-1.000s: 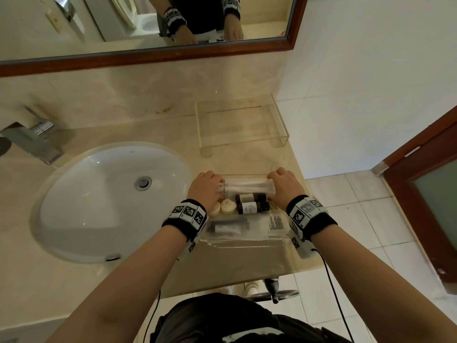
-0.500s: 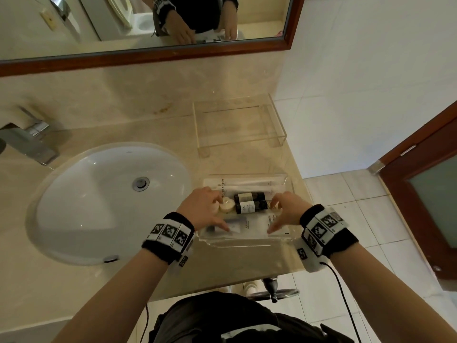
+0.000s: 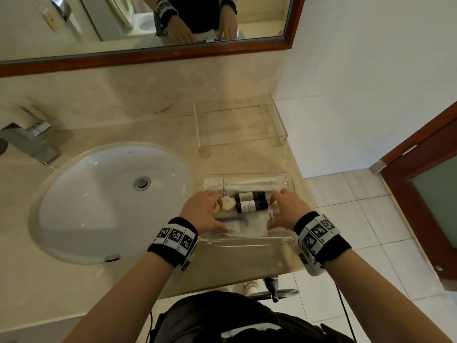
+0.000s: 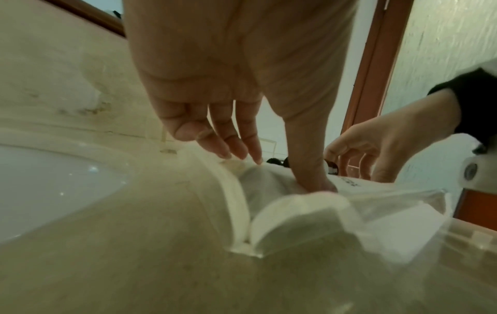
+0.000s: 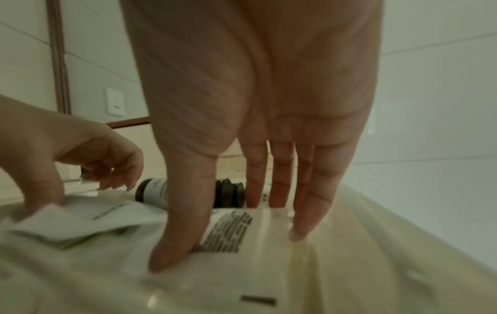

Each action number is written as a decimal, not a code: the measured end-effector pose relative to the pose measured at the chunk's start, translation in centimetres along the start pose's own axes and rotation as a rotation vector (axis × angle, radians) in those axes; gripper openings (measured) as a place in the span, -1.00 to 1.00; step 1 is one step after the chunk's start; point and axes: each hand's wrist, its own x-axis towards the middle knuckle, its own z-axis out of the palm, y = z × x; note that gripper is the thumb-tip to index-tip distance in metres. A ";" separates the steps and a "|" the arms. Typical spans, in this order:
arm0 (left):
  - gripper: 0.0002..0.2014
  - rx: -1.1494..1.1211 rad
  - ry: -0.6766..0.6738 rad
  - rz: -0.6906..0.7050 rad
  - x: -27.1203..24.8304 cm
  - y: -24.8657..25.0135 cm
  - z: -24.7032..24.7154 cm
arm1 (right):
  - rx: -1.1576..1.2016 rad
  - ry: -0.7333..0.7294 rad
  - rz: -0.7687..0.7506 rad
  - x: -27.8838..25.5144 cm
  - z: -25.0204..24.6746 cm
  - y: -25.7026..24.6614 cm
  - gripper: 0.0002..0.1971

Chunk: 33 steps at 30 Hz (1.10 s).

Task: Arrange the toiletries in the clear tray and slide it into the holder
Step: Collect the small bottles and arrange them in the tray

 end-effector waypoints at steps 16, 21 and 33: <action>-0.33 -0.019 0.080 0.024 -0.3 0.2 1.2 | -0.021 -0.041 -0.066 -1.9 0.2 0.2 -0.37; -0.48 -0.060 0.145 0.016 0.6 0.1 1.3 | 0.103 0.058 -0.036 -0.5 -1.2 -0.1 -0.43; -0.54 -0.065 0.062 0.049 2.7 0.4 0.8 | 0.012 0.115 -0.211 1.7 1.1 -2.4 -0.42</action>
